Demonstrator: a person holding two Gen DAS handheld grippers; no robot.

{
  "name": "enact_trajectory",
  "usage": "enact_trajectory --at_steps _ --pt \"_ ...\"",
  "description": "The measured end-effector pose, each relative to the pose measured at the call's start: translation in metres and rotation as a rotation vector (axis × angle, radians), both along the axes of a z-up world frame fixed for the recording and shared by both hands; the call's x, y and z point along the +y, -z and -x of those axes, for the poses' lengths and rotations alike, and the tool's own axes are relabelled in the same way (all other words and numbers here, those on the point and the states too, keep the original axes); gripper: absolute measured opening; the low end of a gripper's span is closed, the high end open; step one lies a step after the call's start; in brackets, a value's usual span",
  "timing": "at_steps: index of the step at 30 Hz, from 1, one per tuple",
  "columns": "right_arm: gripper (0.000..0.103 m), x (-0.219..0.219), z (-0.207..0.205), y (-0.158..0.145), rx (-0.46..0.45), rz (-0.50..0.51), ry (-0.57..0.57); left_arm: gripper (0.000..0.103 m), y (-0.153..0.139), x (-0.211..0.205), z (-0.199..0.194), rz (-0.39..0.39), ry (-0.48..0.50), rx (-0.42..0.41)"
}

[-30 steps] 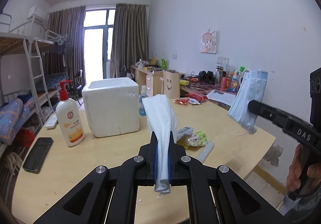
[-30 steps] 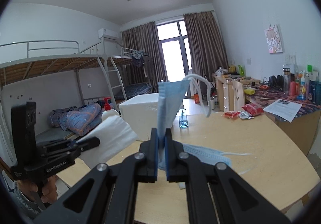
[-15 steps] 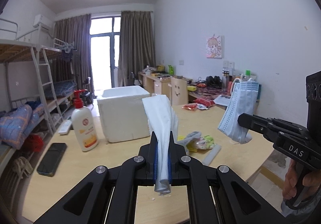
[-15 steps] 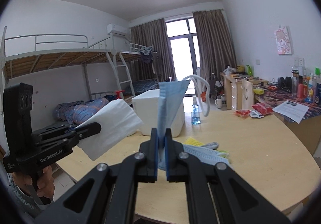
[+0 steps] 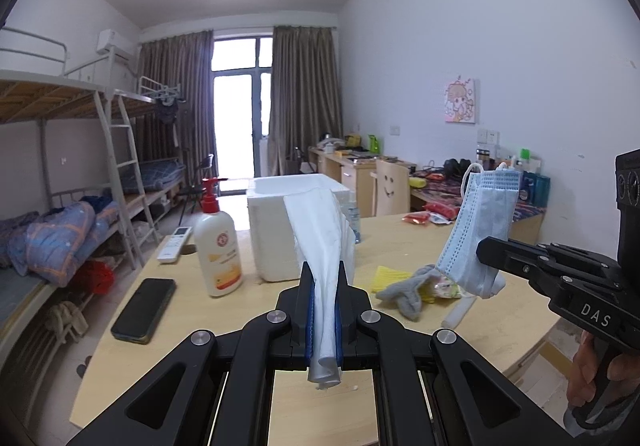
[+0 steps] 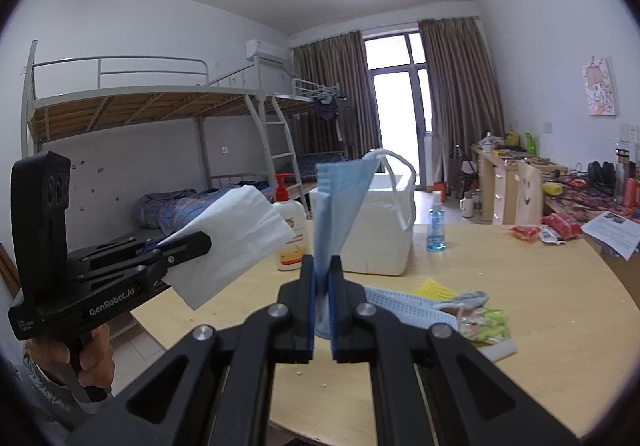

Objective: Organize soft objects
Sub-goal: 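Carry the tissue in the left tool while the right tool carries the mask toward the white foam box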

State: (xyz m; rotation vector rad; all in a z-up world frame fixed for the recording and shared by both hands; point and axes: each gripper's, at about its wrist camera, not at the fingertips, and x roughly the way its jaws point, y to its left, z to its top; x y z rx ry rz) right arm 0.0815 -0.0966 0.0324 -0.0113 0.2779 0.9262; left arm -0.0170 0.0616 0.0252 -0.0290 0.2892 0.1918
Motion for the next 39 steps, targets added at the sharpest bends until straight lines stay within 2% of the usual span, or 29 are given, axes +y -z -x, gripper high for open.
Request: enact_trajectory --at_steps 11,19,39 --pt "0.008 0.019 -0.009 -0.002 -0.003 0.022 -0.049 0.008 -0.002 0.013 -0.007 0.006 -0.025 0.008" --pt "0.008 0.032 -0.026 -0.006 0.005 0.029 -0.059 0.008 -0.009 0.025 -0.027 0.004 -0.026 0.020" --pt "0.008 0.056 -0.069 -0.043 -0.024 0.044 -0.060 0.008 -0.052 0.042 -0.085 0.007 -0.029 0.022"
